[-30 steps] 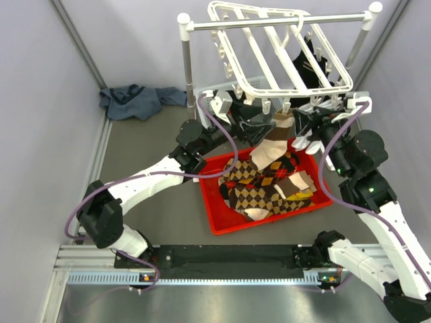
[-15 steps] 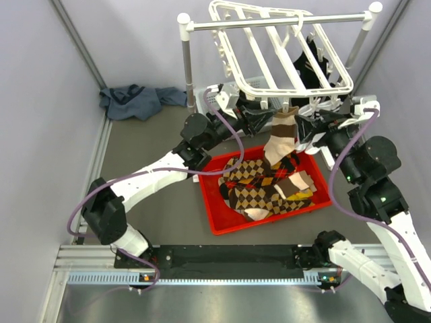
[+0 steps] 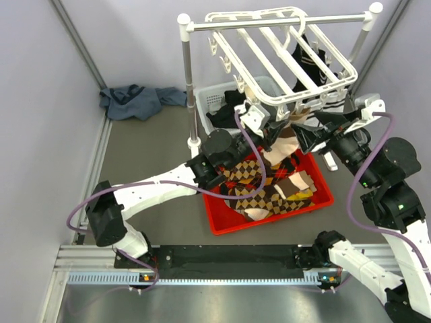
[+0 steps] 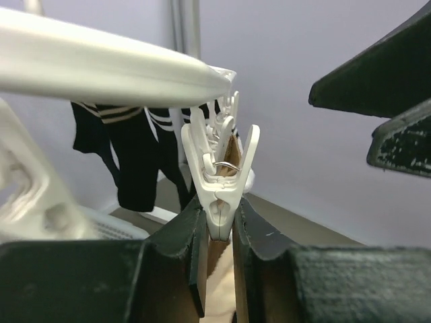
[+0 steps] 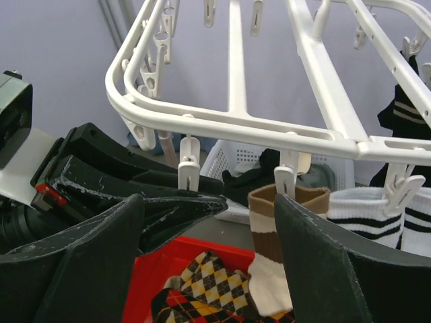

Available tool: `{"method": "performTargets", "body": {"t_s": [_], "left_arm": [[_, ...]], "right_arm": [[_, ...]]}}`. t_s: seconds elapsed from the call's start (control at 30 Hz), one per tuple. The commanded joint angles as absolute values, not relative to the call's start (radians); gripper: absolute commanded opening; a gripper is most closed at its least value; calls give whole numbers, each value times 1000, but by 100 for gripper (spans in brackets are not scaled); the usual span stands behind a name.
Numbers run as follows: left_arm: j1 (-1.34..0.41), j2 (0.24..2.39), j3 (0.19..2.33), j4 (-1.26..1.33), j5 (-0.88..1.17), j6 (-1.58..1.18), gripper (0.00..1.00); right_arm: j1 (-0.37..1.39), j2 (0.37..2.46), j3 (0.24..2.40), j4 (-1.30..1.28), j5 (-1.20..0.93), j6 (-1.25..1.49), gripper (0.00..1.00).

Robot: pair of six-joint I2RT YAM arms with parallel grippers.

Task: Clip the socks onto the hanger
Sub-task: Clamp the sock onto the hanger.

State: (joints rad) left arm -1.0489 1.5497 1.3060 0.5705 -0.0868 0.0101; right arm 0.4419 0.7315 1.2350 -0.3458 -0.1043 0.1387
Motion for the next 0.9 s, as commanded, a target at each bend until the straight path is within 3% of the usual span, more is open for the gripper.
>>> {"method": "performTargets", "body": {"t_s": [0.0, 0.17, 0.4, 0.87], "left_arm": [[-1118, 1585, 1368, 589, -297, 149, 4], [-1153, 1624, 1390, 614, -394, 218, 2], [-1184, 1669, 1413, 644, -456, 267, 2], [-1203, 1712, 1431, 664, -505, 275, 2]], "right_arm": [[440, 741, 1281, -344, -152, 178, 77], [442, 758, 1289, -341, -92, 221, 75], [440, 788, 1285, -322, -19, 282, 61], [442, 830, 1246, -255, -3, 368, 45]]}}
